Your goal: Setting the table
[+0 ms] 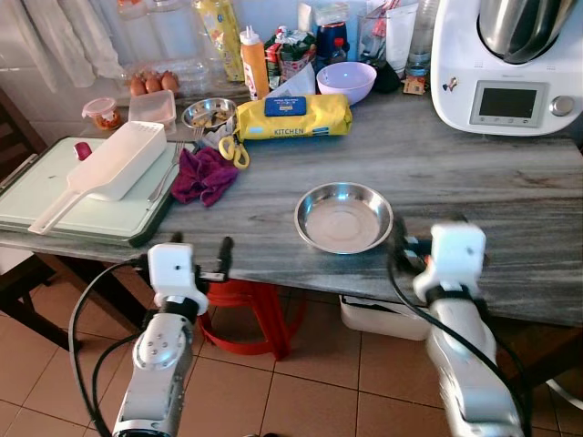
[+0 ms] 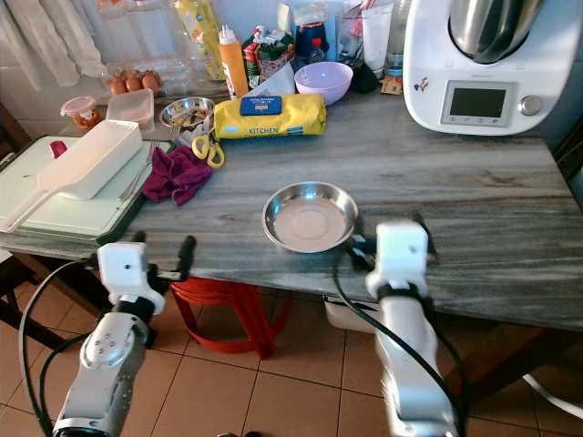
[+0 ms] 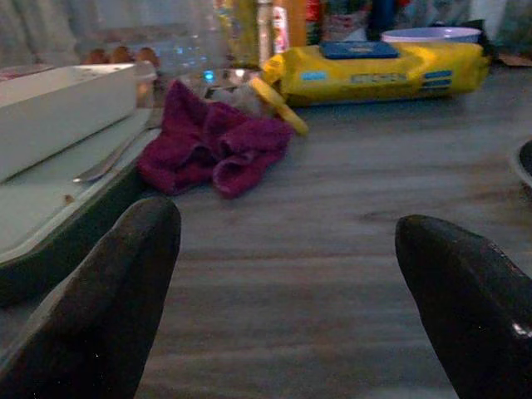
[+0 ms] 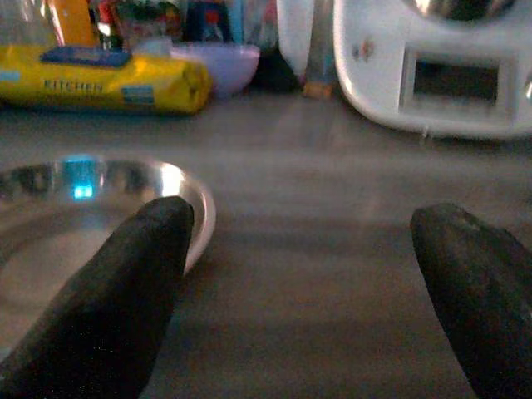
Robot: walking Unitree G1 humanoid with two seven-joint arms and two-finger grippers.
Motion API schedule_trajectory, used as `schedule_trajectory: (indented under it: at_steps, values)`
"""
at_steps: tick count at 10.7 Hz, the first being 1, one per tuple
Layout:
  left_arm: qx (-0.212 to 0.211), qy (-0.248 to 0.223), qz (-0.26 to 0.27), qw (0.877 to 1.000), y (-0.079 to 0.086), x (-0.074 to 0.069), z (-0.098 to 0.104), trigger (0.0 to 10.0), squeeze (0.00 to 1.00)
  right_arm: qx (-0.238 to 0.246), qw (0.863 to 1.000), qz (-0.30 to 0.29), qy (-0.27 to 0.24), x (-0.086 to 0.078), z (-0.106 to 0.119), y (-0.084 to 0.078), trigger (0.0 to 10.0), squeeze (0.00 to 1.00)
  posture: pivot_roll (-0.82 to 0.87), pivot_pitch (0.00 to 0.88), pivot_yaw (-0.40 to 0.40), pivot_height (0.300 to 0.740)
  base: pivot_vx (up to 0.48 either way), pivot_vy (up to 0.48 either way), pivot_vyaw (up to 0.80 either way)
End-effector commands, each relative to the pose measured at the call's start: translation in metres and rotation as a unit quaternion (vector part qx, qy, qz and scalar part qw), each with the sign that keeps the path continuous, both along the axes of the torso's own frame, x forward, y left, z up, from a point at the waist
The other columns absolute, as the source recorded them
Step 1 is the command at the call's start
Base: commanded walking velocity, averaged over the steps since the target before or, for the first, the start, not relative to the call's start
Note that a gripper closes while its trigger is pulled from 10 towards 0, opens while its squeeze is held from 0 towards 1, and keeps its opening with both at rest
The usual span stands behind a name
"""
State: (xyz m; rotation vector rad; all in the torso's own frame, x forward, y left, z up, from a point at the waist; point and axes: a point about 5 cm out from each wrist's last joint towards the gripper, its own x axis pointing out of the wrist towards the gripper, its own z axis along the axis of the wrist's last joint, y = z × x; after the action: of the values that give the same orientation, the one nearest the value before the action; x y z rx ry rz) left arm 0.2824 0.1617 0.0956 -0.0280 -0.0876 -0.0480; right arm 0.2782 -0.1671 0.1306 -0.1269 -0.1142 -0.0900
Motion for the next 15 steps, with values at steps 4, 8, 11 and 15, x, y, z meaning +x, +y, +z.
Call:
schedule_trajectory:
  at_steps: [4,8,11,15]
  values:
    - [-0.015,-0.007,0.020,1.000,0.006,-0.002,0.000,10.0,0.00,0.016,0.999,0.033,0.019,-0.007,-0.012,0.010,10.0,0.00,-0.13,0.110,0.108,0.740,0.000,0.000,0.00]
    - [-0.022,0.009,0.023,0.999,0.006,-0.002,-0.004,10.0,0.00,0.038,0.998,0.030,0.036,-0.005,-0.016,0.011,10.0,0.00,-0.12,0.112,0.115,0.740,0.000,0.000,0.00]
    - [-0.008,0.016,0.030,0.999,0.008,-0.002,-0.006,10.0,0.00,0.037,0.998,0.035,0.031,-0.005,-0.016,0.013,10.0,0.00,-0.12,0.114,0.120,0.740,0.000,0.000,0.00]
    - [0.007,0.032,0.032,0.999,0.007,-0.001,-0.009,10.0,0.00,0.038,0.998,0.037,0.029,-0.005,-0.015,0.015,10.0,0.00,-0.12,0.117,0.120,0.740,0.000,0.000,0.00]
